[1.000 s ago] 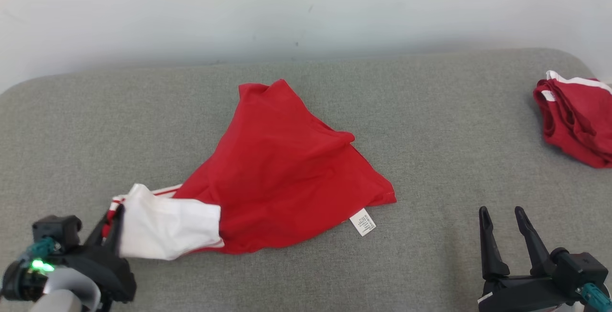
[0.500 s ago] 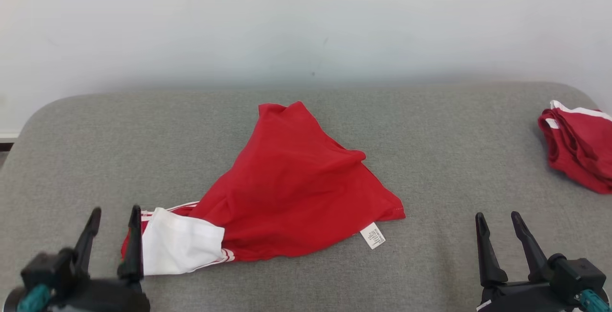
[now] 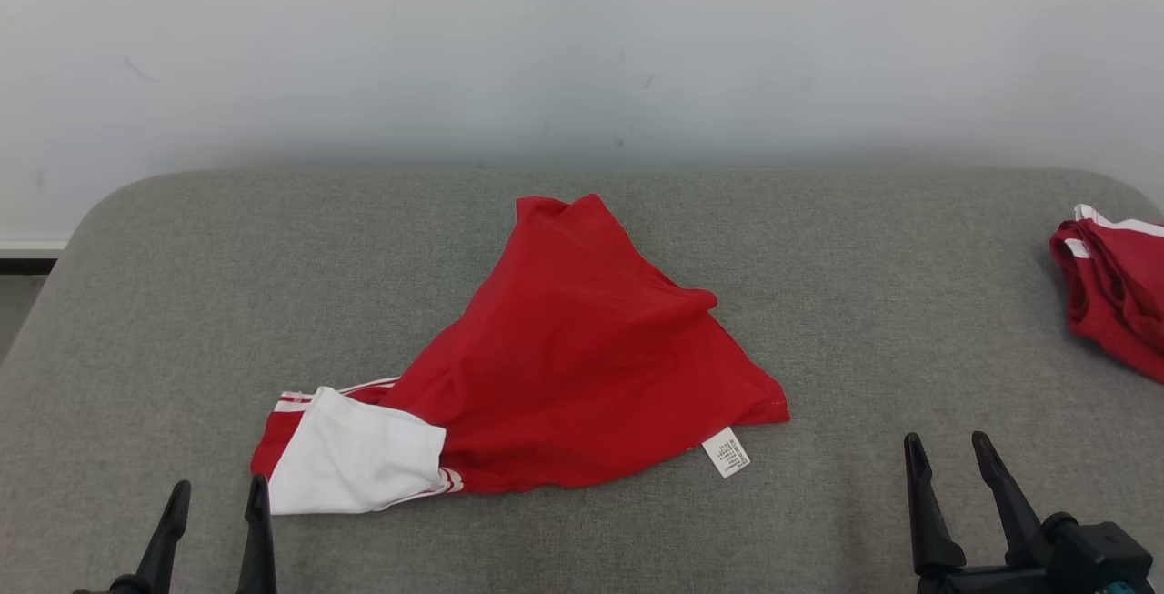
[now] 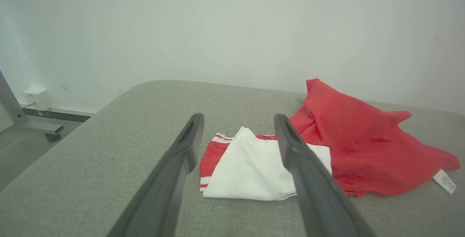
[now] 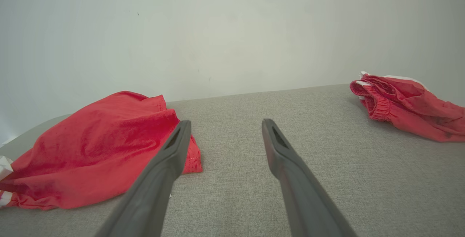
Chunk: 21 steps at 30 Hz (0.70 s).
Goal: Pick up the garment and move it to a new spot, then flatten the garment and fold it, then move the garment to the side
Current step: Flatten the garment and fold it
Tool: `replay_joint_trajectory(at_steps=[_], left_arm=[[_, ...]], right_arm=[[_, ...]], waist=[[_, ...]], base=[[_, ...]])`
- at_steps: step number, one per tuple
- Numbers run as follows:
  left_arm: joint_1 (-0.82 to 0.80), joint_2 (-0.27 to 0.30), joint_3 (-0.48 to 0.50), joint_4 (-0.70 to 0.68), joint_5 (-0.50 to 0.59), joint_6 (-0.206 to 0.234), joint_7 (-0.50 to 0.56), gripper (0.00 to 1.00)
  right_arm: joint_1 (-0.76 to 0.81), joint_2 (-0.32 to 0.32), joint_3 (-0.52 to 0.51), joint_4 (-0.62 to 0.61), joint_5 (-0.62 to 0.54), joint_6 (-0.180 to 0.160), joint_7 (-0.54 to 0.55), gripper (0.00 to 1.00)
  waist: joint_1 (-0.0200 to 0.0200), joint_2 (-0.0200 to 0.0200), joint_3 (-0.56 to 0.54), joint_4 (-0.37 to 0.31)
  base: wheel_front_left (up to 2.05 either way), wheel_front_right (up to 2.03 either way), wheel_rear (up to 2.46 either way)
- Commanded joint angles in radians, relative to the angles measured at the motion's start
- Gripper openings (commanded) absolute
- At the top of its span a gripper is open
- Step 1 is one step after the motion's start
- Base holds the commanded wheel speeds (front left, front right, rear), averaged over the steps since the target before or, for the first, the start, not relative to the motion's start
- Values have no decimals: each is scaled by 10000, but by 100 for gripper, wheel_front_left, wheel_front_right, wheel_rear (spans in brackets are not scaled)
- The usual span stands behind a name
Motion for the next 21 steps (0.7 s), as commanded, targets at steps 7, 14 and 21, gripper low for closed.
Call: replay_joint_trajectory(at_steps=[7, 14, 21], left_arm=[[-421, -247, 391, 164, 433, -458, 1, 100], [-1460, 38, 55, 853, 392, -804, 1, 100], [-3254, 734, -976, 2711, -92, -939, 34, 100]], right_arm=[[-98, -79, 197, 76, -152, 7, -2, 100], [-883, -260, 564, 580, -297, 7, 12, 100], [-2514, -287, 1402, 1881, -549, 7, 326, 100]], waist=[[0, 0, 168, -135], [0, 0, 617, -201], [0, 0, 1401, -269]], base=[[0, 0, 0], [0, 0, 0], [0, 0, 0]])
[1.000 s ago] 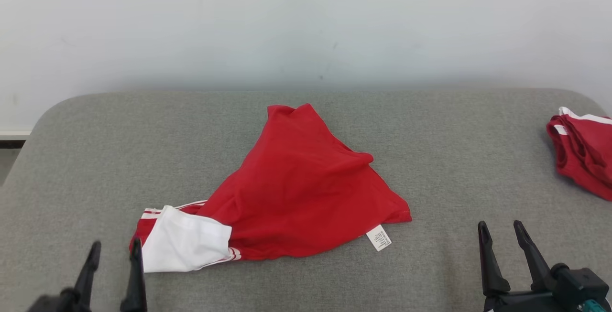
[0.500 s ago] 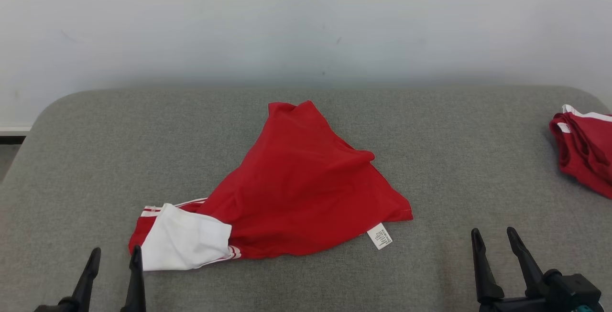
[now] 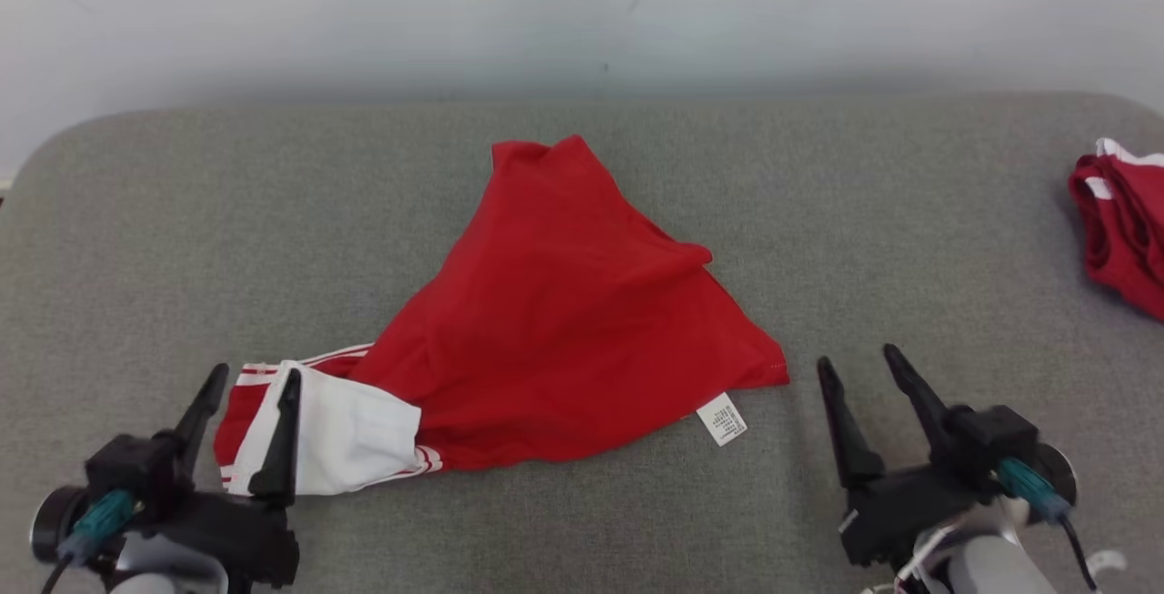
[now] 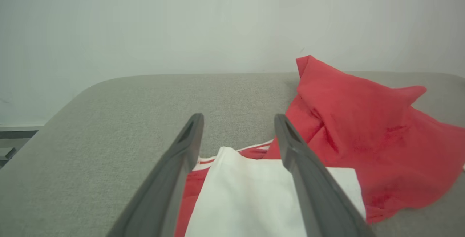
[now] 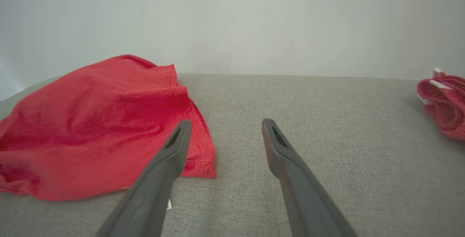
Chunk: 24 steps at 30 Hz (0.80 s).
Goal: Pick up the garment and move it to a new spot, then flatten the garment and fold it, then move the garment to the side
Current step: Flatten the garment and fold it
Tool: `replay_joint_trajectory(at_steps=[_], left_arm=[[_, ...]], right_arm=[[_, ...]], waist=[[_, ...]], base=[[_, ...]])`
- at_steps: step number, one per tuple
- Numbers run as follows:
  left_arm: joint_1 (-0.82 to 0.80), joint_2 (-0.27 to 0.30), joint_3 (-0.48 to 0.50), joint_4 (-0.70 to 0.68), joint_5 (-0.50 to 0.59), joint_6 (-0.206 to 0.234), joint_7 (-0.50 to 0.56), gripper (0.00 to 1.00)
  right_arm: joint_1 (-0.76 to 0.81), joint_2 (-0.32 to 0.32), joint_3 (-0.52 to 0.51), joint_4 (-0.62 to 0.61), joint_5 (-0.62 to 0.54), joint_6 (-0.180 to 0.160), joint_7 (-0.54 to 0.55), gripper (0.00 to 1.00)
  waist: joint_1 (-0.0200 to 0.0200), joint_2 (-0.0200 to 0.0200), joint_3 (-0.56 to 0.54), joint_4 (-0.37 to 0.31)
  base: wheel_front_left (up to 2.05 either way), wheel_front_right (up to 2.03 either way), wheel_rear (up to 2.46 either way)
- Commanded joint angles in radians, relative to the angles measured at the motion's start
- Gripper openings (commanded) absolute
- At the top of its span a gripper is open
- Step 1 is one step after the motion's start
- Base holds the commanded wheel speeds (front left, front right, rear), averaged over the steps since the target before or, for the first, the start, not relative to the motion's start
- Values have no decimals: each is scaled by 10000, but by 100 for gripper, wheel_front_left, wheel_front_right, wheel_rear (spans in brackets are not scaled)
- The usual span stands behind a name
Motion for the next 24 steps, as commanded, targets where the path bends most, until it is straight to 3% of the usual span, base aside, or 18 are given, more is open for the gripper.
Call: replay_joint_trajectory(at_steps=[1, 6, 13, 24], left_arm=[[-286, 184, -258, 242, -71, -2, -1, 100], [-1222, 637, -1261, 1578, -597, 2, -36, 100], [-2064, 809, -1973, 2839, -1251, -1, -43, 100], [-2835, 867, -2602, 3708, -2038, -2, -39, 100]], right_arm=[[-240, 17, 158, 216, -63, 7, 9, 100], [-1244, 192, 784, 1570, -80, 5, -51, 100], [-2186, 320, 1250, 3193, 130, 7, -239, 100], [-3045, 468, 1612, 4251, 407, 7, -325, 100]], waist=[[-1, -1, 379, -55], [-1, -1, 706, 9], [-1, -1, 963, 88], [-1, -1, 1369, 12]], base=[[0, 0, 0], [0, 0, 0], [0, 0, 0], [0, 0, 0]])
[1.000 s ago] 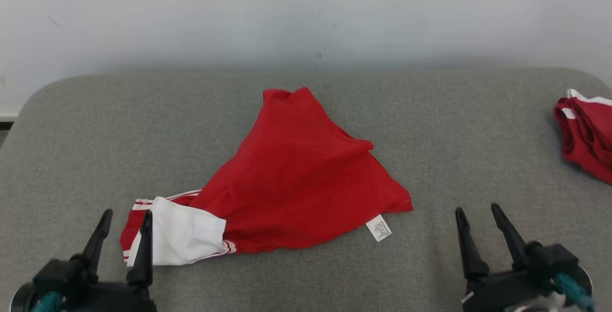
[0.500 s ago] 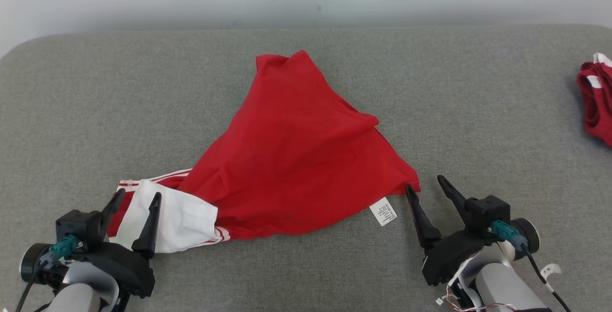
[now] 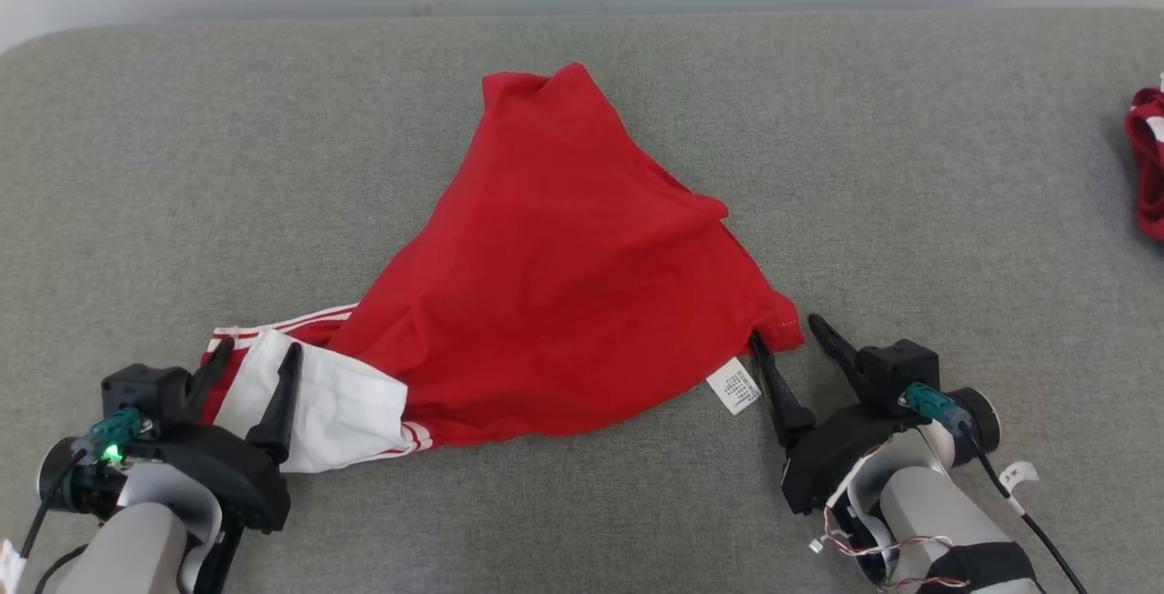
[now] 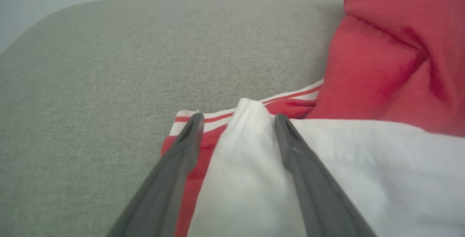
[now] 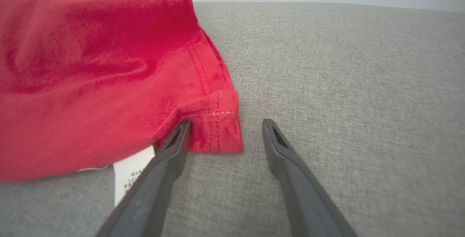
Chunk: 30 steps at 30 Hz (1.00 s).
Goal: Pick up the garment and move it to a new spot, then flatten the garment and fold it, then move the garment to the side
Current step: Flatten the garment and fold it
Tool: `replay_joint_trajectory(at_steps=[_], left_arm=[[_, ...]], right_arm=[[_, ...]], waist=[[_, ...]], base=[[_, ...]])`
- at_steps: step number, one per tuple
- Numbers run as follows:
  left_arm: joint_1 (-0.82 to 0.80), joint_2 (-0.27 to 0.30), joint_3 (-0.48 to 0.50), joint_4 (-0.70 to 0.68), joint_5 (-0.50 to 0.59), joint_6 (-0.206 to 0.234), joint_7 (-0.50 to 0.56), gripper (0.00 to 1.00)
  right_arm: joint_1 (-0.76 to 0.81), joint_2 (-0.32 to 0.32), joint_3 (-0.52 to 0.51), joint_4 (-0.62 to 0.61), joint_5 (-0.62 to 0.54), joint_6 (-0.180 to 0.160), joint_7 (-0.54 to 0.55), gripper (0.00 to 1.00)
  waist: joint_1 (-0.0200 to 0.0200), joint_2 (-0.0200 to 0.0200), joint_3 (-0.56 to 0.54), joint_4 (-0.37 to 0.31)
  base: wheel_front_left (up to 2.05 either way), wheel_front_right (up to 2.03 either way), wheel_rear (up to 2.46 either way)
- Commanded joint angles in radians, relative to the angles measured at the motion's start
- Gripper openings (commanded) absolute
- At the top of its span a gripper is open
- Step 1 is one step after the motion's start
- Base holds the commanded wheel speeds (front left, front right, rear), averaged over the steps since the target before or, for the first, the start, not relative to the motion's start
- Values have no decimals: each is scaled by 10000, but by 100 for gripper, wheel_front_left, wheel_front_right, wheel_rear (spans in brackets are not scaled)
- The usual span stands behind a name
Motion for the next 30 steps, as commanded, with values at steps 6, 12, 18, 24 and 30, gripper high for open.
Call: replay_joint_trajectory(at_steps=[6, 12, 18, 24, 30], left_arm=[[-417, 61, -508, 327, -511, 11, 1, 0], [29, 77, -296, -433, -605, 11, 0, 0], [797, 45, 655, -1985, -231, 10, 0, 0], [503, 327, 1109, -3231, -46, 10, 0, 0], [-2327, 1220, 373, -3972, -471, 10, 145, 0]], right_arm=[[-255, 130, 115, 48, 142, 5, -32, 40], [25, 74, 157, -488, 125, 3, -25, 0], [651, -244, -12, -1679, 401, 3, -24, 0], [284, -604, 129, -2579, 879, 5, -25, 0], [-2437, -1092, 261, -3006, 1698, 5, 275, 0]], waist=[[-2, -1, 177, -123], [-2, -1, 19, -18], [-2, -1, -507, 169], [-2, -1, -825, 150], [-2, -1, -28, -40]], base=[[0, 0, 0], [0, 0, 0], [0, 0, 0], [0, 0, 0], [0, 0, 0]])
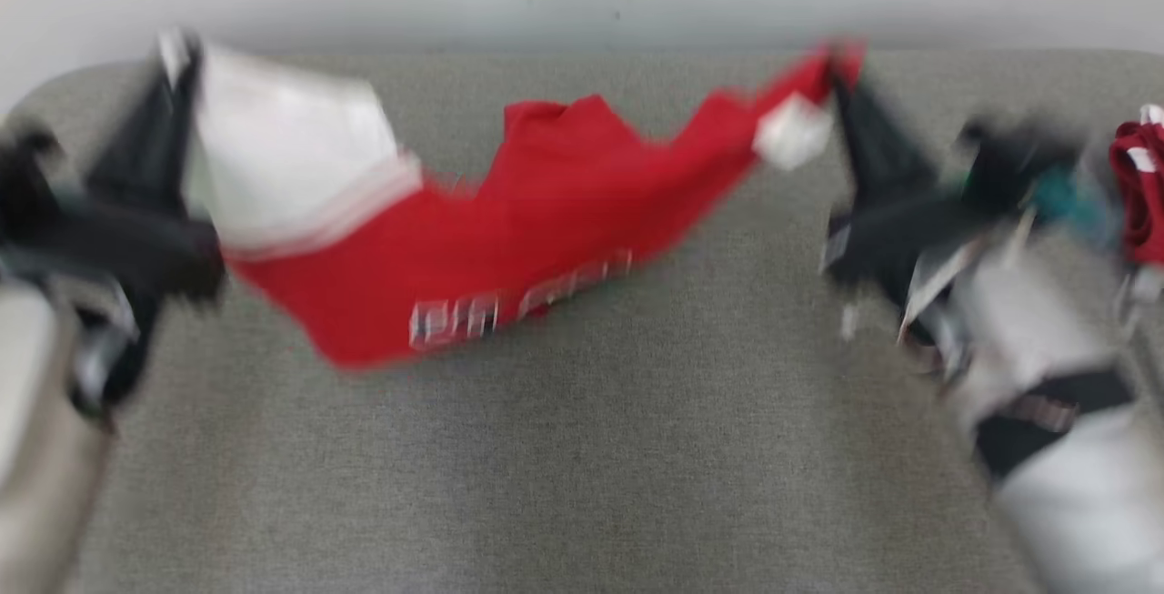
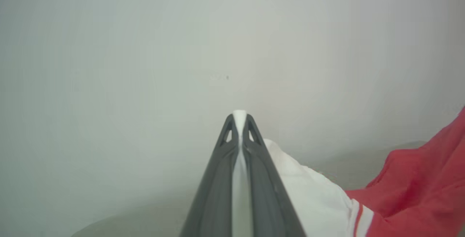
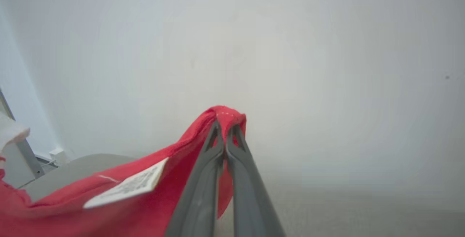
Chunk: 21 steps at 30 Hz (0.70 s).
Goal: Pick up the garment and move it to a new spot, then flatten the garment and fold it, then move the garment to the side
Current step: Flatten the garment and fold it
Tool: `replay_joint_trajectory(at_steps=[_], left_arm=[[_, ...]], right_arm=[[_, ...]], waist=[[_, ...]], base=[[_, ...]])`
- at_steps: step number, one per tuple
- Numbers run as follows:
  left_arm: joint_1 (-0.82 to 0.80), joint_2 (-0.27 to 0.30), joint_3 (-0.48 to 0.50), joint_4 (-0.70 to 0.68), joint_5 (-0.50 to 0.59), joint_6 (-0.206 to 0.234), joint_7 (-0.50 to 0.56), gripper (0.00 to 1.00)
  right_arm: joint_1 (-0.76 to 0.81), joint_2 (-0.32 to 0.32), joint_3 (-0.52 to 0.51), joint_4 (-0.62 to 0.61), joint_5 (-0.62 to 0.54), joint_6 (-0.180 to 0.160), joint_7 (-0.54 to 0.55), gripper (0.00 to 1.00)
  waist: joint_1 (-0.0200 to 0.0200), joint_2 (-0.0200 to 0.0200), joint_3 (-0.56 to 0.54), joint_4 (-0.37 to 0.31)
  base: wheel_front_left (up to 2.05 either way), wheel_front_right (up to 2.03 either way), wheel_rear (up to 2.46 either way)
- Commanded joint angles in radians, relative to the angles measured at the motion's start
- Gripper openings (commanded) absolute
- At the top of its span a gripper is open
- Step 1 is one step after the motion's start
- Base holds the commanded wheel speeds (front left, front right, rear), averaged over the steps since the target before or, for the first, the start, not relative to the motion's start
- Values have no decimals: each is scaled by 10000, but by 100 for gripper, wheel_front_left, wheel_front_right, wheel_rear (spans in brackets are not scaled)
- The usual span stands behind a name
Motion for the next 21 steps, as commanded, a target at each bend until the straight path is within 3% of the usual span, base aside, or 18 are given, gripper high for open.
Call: replay_joint_trajectory(at_steps=[1, 6, 11, 15, 21], left_arm=[[-574, 64, -35, -59, -247, 10, 75, 0], [-4193, 698, -488, 200, -1148, 10, 860, 0], [-7884, 746, -701, 1236, -1835, 9, 1401, 0], [-10351, 561, -936, 2369, -2094, 10, 1405, 0], [-12646, 176, -1684, 3725, -2192, 10, 1411, 0]], right_arm=[[-448, -61, -73, -15, 85, 7, 122, 0], [-3860, -225, -593, 31, 336, 7, 1221, 0], [-7444, -276, -1285, 820, 89, 7, 2247, 0], [-9824, -138, -1918, 1976, -461, 5, 2510, 0], [-12125, 76, -2471, 3945, -1592, 5, 2261, 0]], waist=[[0, 0, 829, -131], [0, 0, 2735, -206], [0, 0, 4125, -168], [0, 0, 4542, -131], [0, 0, 4793, -182]], base=[[0, 0, 0], [0, 0, 0], [0, 0, 0], [0, 0, 0], [0, 0, 0]])
